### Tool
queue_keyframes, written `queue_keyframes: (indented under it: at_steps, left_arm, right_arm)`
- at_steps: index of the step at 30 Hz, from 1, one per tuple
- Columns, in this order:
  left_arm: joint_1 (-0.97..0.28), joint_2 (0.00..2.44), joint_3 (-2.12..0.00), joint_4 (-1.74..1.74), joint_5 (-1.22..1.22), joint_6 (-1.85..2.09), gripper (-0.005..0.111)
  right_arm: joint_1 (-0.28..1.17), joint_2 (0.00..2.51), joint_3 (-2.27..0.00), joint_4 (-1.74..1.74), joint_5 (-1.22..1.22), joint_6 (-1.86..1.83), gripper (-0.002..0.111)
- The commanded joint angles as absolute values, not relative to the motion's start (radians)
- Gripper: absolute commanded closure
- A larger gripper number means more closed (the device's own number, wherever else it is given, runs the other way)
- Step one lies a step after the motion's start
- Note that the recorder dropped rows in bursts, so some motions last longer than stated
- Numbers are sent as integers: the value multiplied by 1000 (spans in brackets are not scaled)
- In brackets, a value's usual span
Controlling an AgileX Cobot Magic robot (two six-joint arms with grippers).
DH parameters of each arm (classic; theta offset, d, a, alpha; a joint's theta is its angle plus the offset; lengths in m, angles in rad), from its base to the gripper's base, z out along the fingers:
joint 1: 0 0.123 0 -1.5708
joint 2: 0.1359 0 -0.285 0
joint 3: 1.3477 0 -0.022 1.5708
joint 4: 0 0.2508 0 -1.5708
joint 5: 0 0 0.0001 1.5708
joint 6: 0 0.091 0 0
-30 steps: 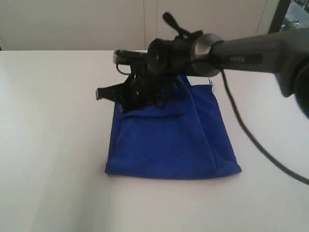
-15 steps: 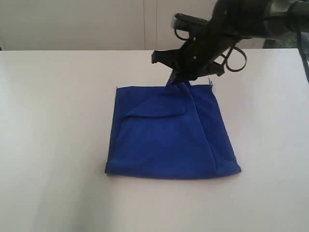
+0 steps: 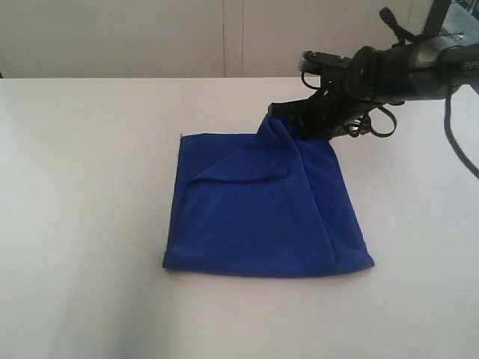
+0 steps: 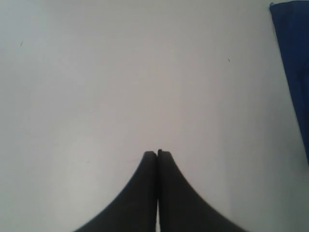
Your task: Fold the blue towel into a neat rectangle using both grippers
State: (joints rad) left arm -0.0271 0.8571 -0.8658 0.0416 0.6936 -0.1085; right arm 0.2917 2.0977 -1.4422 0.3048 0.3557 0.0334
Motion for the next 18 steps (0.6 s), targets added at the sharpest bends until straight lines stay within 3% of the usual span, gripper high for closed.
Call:
queue_keyframes:
  at_steps: [1, 14, 18]
  left_arm:
    - [-31, 848, -868, 35, 701, -107, 107]
    - [-31, 848, -868, 35, 701, -107, 107]
    - [-31, 848, -868, 35, 701, -107, 107]
  right_arm:
    - [287, 2121, -1433, 295, 290, 19, 83]
    - [310, 2171, -1435, 301, 281, 0, 81]
    - [310, 2171, -1435, 301, 282, 0, 108]
